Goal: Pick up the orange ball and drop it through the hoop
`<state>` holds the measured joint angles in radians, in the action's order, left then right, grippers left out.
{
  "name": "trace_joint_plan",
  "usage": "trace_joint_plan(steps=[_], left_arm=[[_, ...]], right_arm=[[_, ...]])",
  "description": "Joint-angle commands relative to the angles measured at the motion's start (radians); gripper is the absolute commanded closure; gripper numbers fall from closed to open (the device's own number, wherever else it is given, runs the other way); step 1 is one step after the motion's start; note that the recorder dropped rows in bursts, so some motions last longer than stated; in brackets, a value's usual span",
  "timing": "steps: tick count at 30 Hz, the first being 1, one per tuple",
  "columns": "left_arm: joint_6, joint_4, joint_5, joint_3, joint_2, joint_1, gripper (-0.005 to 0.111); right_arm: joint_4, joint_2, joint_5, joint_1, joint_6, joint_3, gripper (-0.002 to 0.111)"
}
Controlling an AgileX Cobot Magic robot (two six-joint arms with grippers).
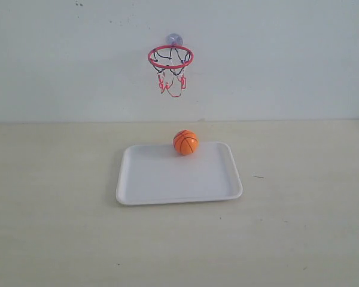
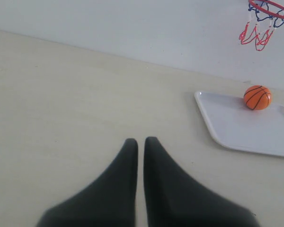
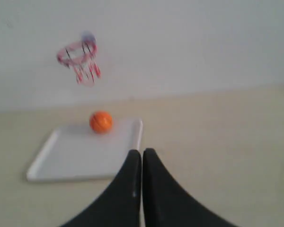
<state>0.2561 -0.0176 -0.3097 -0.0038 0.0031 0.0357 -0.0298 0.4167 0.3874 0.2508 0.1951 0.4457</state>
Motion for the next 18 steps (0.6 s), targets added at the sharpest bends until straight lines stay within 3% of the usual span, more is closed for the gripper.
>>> trace_joint_plan(steps=[1, 6, 9, 14, 16, 18], left_arm=[[0.006, -0.001, 0.004, 0.004, -0.003, -0.003, 0.103], [0.006, -0.001, 0.004, 0.004, -0.003, -0.003, 0.103], [0.006, -0.001, 0.004, 0.004, -0.003, -0.003, 0.103], [0.006, -0.001, 0.004, 0.004, -0.003, -0.003, 0.103], [0.006, -0.001, 0.004, 0.004, -0.003, -0.003, 0.103], [0.006, -0.001, 0.004, 0.004, -0.003, -0.003, 0.103]], right_arm=[[0.009, 0.203, 0.198, 0.002, 0.007, 0.095, 0.109], [-0.062, 0.320, 0.197, 0.002, 0.003, 0.122, 0.109], [-0.175, 0.396, 0.242, 0.002, -0.228, 0.136, 0.109], [-0.567, 0.567, 0.204, 0.002, -0.651, 0.154, 0.108], [-0.676, 0.644, 0.203, 0.002, -0.768, 0.198, 0.105], [-0.746, 0.735, 0.187, 0.002, -0.835, 0.254, 0.095]])
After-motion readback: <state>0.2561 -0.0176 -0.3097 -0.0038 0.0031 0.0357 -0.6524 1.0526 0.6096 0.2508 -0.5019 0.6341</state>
